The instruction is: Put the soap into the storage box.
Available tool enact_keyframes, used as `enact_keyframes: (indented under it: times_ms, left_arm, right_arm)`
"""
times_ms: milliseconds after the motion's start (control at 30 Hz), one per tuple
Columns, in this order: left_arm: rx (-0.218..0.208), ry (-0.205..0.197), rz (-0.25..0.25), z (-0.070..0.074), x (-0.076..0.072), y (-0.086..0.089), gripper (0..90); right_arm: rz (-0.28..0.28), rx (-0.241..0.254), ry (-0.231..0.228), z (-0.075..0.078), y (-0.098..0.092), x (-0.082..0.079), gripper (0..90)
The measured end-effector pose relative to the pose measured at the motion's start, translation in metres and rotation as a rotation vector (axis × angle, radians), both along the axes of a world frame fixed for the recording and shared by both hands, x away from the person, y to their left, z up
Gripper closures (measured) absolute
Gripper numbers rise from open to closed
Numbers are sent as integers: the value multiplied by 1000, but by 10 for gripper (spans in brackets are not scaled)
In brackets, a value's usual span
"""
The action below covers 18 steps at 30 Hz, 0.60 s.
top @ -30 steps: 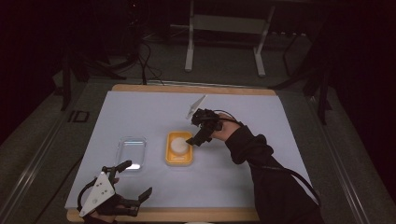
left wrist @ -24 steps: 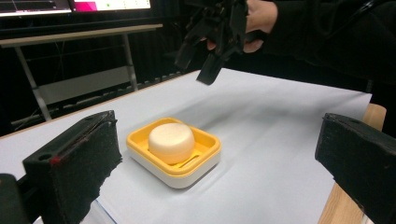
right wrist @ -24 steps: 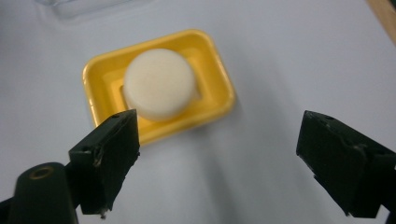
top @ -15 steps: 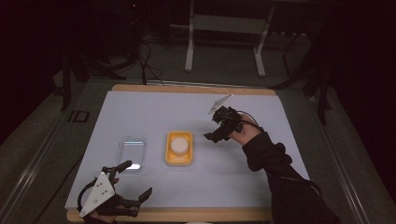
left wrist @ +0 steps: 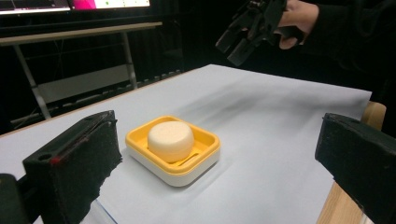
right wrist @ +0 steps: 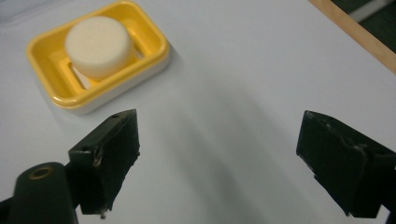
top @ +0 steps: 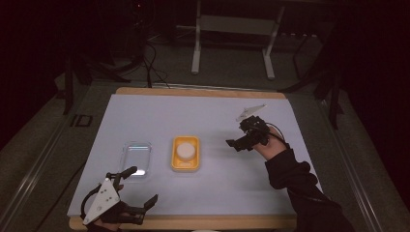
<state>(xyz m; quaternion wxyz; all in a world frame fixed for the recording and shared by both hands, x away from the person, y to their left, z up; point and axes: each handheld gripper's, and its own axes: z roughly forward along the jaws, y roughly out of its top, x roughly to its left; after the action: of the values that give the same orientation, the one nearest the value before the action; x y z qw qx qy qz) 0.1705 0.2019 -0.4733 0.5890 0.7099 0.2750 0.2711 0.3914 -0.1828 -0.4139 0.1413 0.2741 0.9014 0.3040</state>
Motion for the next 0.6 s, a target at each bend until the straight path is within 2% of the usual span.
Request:
enact_keyframes:
  times_ms: [200,533,600]
  left_arm:
    - [-2,1,0,0,0,0,1]
    - [1,2,-1,0,0,-1,1]
    - [0,4,-2,0,0,-1,1]
  right_arm:
    - [-81,32,-27,0,-19,-12,128]
    - [-137,88,-66,-8,-42,-33,129]
    - [-156,96,-88,-10,-45,-39,129]
